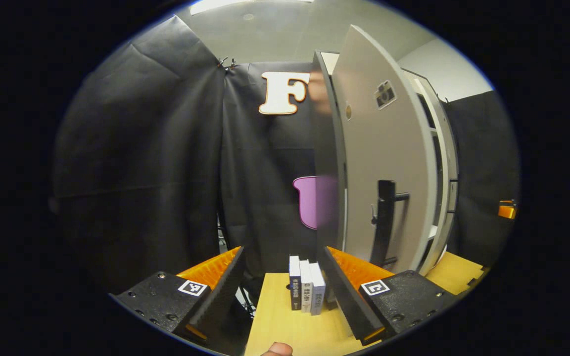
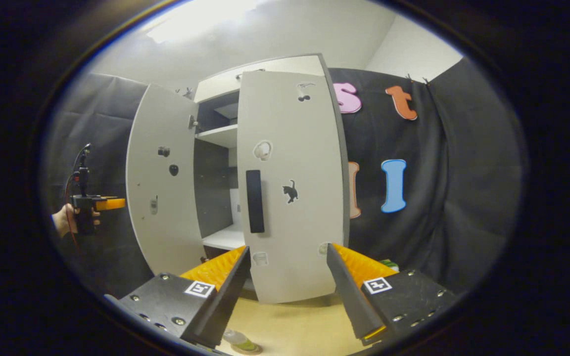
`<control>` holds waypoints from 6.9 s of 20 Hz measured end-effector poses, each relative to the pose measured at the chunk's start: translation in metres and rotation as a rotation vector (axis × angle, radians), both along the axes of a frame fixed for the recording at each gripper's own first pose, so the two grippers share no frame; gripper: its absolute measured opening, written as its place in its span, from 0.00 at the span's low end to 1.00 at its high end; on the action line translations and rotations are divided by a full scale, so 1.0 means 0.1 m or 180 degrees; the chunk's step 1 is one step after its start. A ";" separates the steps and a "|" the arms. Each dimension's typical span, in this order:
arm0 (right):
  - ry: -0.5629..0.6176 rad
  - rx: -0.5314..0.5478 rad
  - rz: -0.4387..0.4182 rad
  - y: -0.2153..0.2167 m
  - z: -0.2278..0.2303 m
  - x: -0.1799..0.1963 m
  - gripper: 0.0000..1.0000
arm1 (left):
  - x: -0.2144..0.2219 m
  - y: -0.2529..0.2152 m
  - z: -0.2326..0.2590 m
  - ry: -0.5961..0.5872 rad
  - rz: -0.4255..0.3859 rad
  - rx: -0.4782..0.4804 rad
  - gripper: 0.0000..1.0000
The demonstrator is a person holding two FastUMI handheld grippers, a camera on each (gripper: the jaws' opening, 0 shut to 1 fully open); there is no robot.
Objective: Grasp the bottle in the cabinet with the left hand and place it on the coaster, then close the right door with the right hand and the left door with the left hand.
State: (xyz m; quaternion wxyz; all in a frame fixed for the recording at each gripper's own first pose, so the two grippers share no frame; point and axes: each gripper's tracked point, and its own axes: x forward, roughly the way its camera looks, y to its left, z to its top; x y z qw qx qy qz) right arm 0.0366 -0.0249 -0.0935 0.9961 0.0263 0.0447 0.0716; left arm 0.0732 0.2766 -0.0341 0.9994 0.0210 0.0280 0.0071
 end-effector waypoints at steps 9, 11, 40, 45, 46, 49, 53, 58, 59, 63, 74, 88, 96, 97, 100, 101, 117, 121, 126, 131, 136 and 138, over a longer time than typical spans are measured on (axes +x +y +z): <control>-0.0095 0.0082 -0.0176 -0.24 0.20 -0.50 0.94 | 0.21 -0.77 0.08 -0.0102 -0.0478 -0.0116 0.90; -0.0121 0.0212 -0.0108 -0.16 0.26 -0.63 0.94 | 0.24 -0.94 0.05 -0.0093 -0.0566 -0.0194 0.85; -0.0311 -0.0096 -0.0107 0.20 0.66 -0.66 0.94 | 0.32 -1.77 -0.02 0.0004 -0.0425 -0.0337 0.86; -0.0270 -0.0101 -0.0124 0.35 0.67 -0.59 0.93 | 0.39 -1.93 -0.01 0.0011 -0.0482 -0.0326 0.86; -0.0262 -0.0108 -0.0127 0.37 0.65 -0.56 0.93 | 0.40 -1.97 -0.02 0.0010 -0.0498 -0.0309 0.87; -0.0236 -0.0114 -0.0106 0.44 0.64 -0.49 0.93 | 0.42 -2.12 -0.05 0.0036 -0.0569 -0.0316 0.84; -0.0253 -0.0130 -0.0092 0.54 0.67 -0.53 0.93 | 0.36 -2.30 -0.12 0.0106 -0.0584 -0.0375 0.91; -0.0234 -0.0199 -0.0125 0.56 0.63 -0.51 0.93 | 0.12 -2.42 -0.09 0.0070 -0.0657 -0.0281 0.93; -0.0230 -0.0193 -0.0128 0.58 0.63 -0.51 0.93 | 0.05 -2.42 -0.07 0.0046 -0.0644 -0.0226 0.92; -0.0256 -0.0159 -0.0133 0.63 0.64 -0.47 0.93 | -0.17 -2.33 0.03 -0.0075 -0.0515 -0.0226 0.93; -0.0233 -0.0215 0.0004 0.87 0.49 -0.27 0.89 | -0.66 -2.26 -0.11 0.0052 -0.0488 -0.0300 0.95; -0.0246 -0.0217 -0.0063 0.84 0.46 -0.30 0.93 | -0.65 -2.37 0.03 -0.0208 -0.0609 -0.0307 0.95; -0.0249 -0.0212 -0.0184 0.80 0.48 -0.34 0.93 | -0.57 -2.34 0.11 -0.0317 -0.0622 -0.0350 0.93; -0.0248 -0.0208 -0.0190 0.81 0.48 -0.35 0.93 | -0.56 -2.36 0.12 -0.0317 -0.0641 -0.0358 0.93; -0.0268 -0.0162 -0.0144 0.79 0.50 -0.32 0.93 | -0.51 -2.36 0.10 -0.0326 -0.0667 -0.0347 0.95; -0.0281 -0.0155 -0.0140 0.78 0.51 -0.31 0.93 | -0.48 -2.37 0.09 -0.0337 -0.0669 -0.0320 0.95; -0.0249 -0.0369 -0.0451 0.76 0.40 -0.08 0.94 | -0.01 -2.68 0.02 -0.0406 -0.1154 -0.0420 0.93; -0.0281 -0.0340 -0.0501 0.67 0.44 -0.10 0.94 | 0.00 -2.86 -0.01 -0.0356 -0.1233 -0.0451 0.94; -0.0292 -0.0251 -0.0432 0.59 0.48 -0.05 0.89 | 0.01 -3.04 0.03 -0.0355 -0.1173 -0.0442 0.95; -0.0284 -0.0160 -0.0391 0.41 0.56 0.06 0.93 | 0.00 -3.22 0.10 -0.0356 -0.1097 -0.0405 0.94; -0.0364 -0.0148 -0.0346 0.19 0.63 0.07 0.94 | 0.01 -3.43 0.10 -0.0306 -0.0990 -0.0471 0.95; -0.0410 -0.0132 -0.0284 0.16 0.66 0.04 0.93 | -0.04 -3.53 0.07 -0.0230 -0.0991 -0.0558 0.95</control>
